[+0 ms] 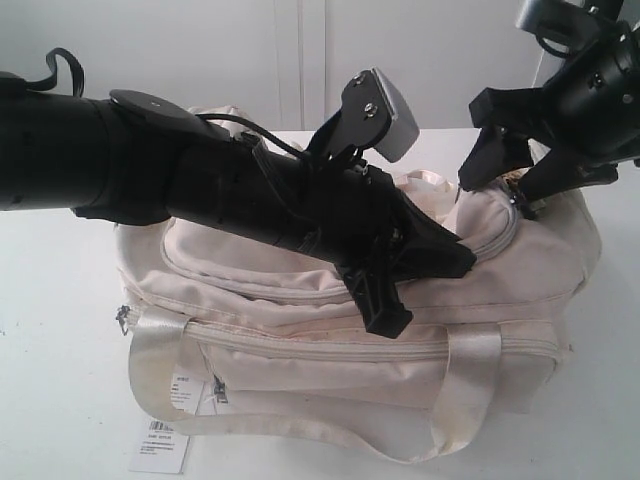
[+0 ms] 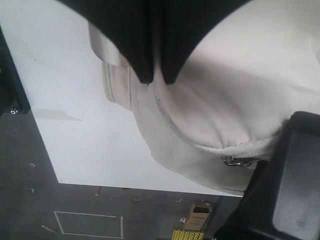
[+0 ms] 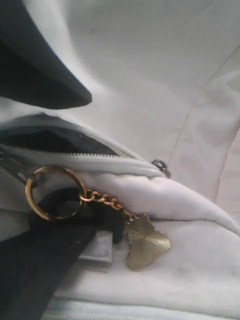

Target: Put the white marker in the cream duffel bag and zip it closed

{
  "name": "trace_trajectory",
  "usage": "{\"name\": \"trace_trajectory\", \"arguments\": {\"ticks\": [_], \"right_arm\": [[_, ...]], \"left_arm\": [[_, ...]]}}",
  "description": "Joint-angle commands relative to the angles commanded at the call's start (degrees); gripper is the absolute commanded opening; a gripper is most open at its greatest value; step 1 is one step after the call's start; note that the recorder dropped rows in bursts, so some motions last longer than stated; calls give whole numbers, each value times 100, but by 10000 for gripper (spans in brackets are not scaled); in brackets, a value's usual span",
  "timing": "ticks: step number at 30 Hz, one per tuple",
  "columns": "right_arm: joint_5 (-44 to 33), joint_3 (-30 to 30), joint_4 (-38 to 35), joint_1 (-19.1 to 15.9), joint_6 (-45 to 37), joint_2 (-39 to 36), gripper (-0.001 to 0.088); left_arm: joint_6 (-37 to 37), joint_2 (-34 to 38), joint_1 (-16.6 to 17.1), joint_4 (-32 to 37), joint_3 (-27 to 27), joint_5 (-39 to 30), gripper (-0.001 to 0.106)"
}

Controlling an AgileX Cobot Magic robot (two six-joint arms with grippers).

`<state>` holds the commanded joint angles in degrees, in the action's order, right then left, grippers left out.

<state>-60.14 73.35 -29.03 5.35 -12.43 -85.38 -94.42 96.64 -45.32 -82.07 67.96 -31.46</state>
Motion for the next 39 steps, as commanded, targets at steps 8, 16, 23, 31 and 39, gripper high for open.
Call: {"name": "trace_trajectory", "arguments": {"ticks": [8,16,23,31,39], "right_arm": [[37,0,-440,0,-574,50,140],[257,0,-337,0,-796,128,0],[687,48,-337,0,-906,228,0],[1496,48,-337,0,-1004,14,0],[1952,48,-337,0,-1004,-92,0]], "left_arm": [[0,0,0,0,0,0,0],[0,0,0,0,0,0,0],[0,0,0,0,0,0,0],[-12,0,0,0,0,-22,0],[-26,0,0,0,0,-72,0]]}}
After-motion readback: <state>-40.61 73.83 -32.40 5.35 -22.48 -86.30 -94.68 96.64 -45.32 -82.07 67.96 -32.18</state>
